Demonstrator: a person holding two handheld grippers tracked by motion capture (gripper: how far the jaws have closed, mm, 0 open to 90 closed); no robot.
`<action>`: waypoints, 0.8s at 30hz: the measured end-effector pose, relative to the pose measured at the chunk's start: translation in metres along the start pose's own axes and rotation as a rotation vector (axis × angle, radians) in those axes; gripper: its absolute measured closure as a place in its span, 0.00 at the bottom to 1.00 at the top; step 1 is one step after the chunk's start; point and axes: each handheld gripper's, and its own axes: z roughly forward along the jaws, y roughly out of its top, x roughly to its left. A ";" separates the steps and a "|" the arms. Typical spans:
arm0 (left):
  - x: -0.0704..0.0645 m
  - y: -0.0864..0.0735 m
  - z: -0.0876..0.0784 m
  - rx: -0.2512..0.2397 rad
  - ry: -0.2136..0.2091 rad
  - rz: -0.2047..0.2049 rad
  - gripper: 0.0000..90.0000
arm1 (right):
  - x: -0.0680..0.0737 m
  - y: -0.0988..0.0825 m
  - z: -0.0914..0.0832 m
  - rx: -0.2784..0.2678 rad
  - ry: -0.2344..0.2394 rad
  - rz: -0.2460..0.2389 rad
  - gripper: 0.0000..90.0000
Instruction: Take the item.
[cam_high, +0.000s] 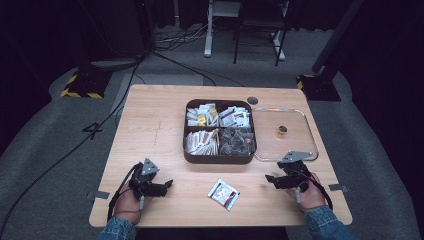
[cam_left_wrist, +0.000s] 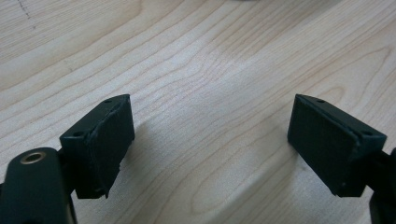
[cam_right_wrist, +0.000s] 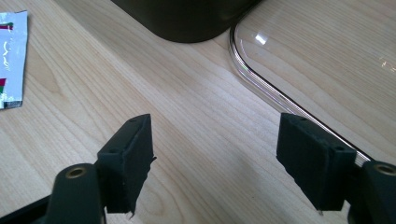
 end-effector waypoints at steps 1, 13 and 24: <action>0.000 0.000 0.000 0.000 0.000 0.001 0.17 | 0.000 0.000 0.000 0.001 -0.002 0.000 0.30; 0.000 0.000 0.000 0.000 0.000 0.001 0.17 | 0.008 -0.004 0.013 0.097 -0.056 -0.049 0.19; 0.000 0.000 0.000 0.000 0.001 0.001 0.17 | 0.003 -0.016 0.020 0.002 0.022 0.001 0.05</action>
